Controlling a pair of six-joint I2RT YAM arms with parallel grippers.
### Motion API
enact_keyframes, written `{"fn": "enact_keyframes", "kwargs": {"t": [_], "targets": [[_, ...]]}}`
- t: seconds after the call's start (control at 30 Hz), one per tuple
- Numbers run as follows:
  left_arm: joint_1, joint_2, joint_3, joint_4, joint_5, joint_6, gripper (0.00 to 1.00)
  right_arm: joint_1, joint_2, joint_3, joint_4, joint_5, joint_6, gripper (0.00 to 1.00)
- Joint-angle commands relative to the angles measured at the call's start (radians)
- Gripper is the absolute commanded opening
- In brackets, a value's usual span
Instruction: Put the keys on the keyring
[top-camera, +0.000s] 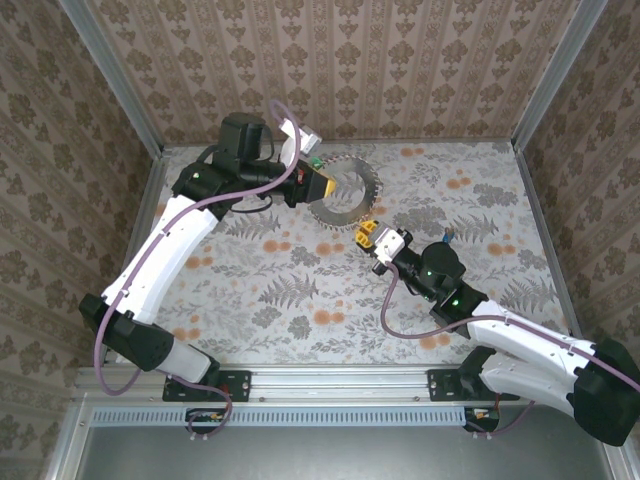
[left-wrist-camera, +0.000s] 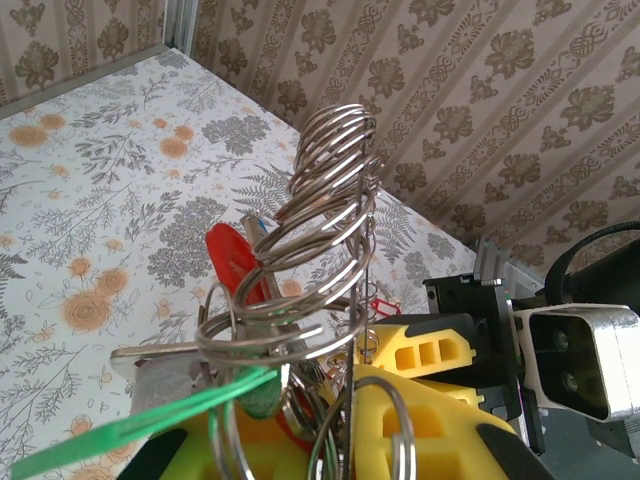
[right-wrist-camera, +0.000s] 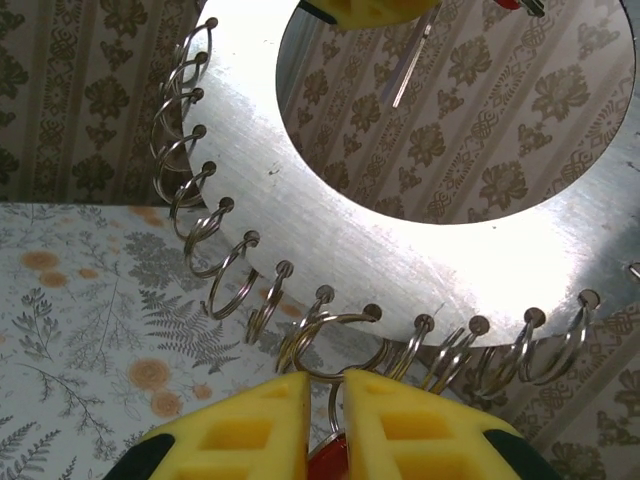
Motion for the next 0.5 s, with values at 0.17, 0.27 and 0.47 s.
{"fn": "enact_keyframes", "kwargs": {"t": [0.17, 0.27, 0.47], "targets": [[-0.008, -0.001, 0.049, -0.005, 0.016, 0.018, 0.00, 0.000, 0.005, 0.038, 0.039, 0.025, -0.014, 0.19], [-0.007, 0.000, 0.048, -0.005, 0.016, 0.017, 0.00, 0.000, 0.005, 0.038, 0.031, 0.017, -0.011, 0.22], [-0.007, 0.000, 0.050, -0.004, 0.019, 0.017, 0.00, 0.000, 0.008, 0.034, 0.038, 0.021, -0.009, 0.25]]}}
